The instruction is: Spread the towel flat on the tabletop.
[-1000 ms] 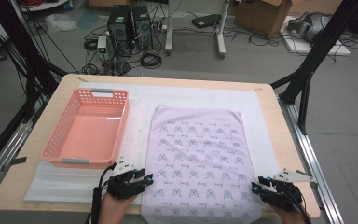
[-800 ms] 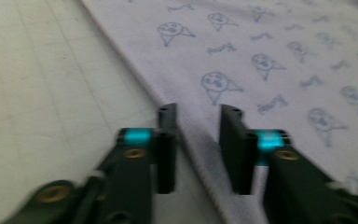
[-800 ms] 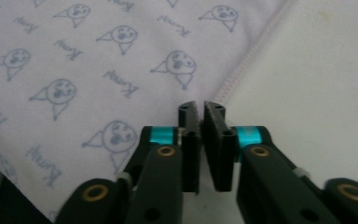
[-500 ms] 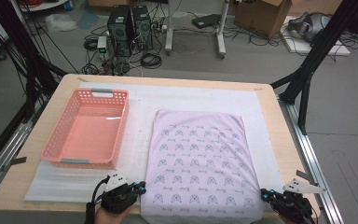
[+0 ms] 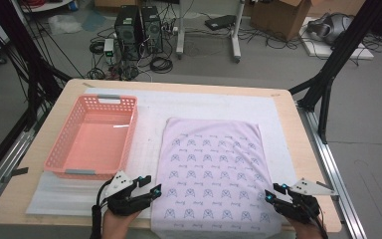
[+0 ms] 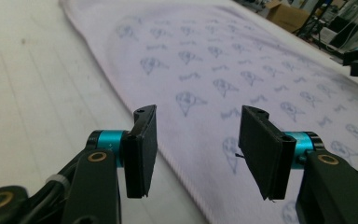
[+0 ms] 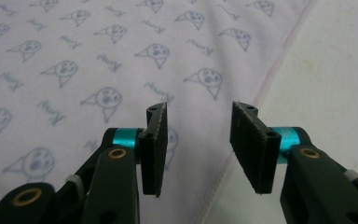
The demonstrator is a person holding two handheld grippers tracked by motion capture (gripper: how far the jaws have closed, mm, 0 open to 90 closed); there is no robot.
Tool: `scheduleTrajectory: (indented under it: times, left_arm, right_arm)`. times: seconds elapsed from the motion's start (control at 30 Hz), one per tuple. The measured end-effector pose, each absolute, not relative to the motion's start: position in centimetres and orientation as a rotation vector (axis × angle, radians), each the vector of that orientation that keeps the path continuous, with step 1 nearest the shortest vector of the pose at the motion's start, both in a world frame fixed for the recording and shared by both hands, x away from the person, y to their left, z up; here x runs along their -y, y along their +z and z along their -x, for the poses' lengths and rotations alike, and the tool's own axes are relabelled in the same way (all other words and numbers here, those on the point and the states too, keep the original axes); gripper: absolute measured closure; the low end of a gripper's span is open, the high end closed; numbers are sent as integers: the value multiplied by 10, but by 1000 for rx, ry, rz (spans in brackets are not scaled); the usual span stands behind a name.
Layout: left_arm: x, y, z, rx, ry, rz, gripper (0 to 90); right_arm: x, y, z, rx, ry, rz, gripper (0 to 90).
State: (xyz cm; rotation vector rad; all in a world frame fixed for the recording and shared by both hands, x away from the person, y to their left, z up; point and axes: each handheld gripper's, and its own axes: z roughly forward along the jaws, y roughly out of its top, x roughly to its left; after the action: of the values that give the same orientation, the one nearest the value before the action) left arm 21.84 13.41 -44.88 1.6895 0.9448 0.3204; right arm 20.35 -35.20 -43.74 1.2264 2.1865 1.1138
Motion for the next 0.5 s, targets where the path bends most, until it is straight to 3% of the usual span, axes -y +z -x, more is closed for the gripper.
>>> scheduleTrajectory:
  times: [0.13, 0.2, 0.3, 0.5]
  left_arm:
    - [-129, -444, -232, -823, 383, -1733, 439]
    - [-126, -442, -238, -829, 354, -1724, 425]
    - [-121, -440, -250, -865, 318, -1715, 329]
    - [-120, -438, -257, -892, 363, -1685, 223]
  right_arm:
    - [352, -436, -218, -2167, 1122, -1229, 461]
    - [353, -436, -226, -2147, 1133, -1243, 413]
    - [355, -435, -236, -2134, 1133, -1242, 347]
    - [360, -436, -247, -2121, 1126, -1243, 272]
